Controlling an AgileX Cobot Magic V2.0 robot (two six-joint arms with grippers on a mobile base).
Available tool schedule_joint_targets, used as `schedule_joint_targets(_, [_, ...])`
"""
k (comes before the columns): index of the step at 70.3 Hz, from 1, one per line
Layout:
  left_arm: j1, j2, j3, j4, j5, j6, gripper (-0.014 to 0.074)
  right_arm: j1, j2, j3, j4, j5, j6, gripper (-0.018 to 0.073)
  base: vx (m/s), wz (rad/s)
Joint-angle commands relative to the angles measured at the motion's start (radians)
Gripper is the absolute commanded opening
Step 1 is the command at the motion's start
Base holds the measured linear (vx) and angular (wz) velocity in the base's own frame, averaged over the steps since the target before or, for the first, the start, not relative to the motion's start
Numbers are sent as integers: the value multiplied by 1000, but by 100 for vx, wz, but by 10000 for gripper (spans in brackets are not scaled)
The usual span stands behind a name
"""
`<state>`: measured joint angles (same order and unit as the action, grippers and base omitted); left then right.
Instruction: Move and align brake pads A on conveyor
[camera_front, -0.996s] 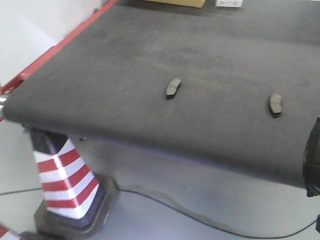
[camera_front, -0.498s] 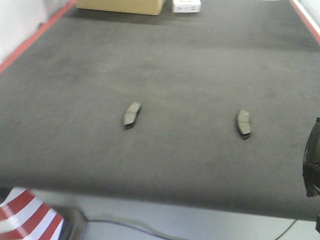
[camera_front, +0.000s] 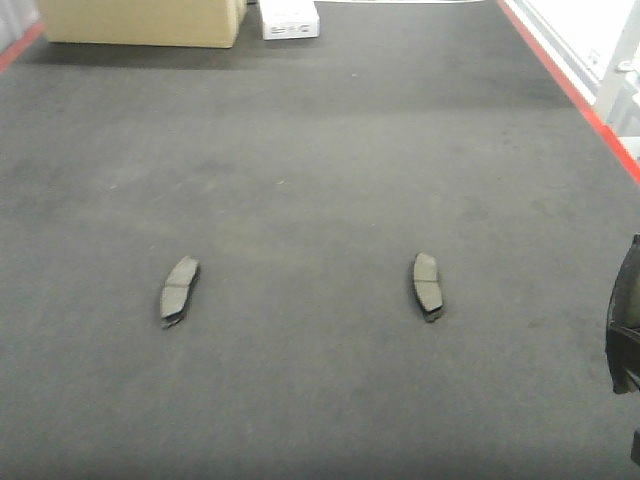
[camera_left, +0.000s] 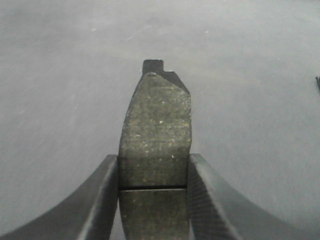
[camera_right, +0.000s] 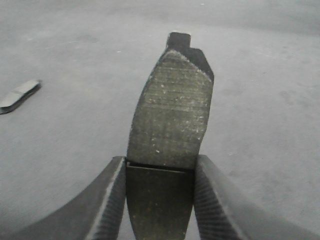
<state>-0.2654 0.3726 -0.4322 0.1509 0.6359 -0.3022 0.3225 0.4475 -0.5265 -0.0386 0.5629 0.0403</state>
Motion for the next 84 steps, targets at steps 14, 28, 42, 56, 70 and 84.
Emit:
schedule_joint_targets(14, [-2,10,-25,2,-91,-1,128,-1,6,-31,-13,-93,-12,38,9,-13])
schedule_joint_targets(28, [-2,10,-25,2,-91,-1,128,-1,6,-31,-13,-93,-12,38,2,-2])
schedule_joint_targets(42, [-2,10,-25,2,-91,-1,128,-1,6,-31,-13,-93,-12,38,-1,3])
schedule_joint_targets(56, [-2,10,-25,2,-91,-1,128,-1,6,-31,-13,-93,-12,38,-1,5])
schedule_joint_targets(70, [-2,10,-25,2,-91,-1,128,-1,6,-31,-13,-93,-12,38,0,2])
schedule_joint_targets(84, [-2,10,-25,2,-91,-1,128,-1,6,-31,-13,-93,-12,38,0,-1])
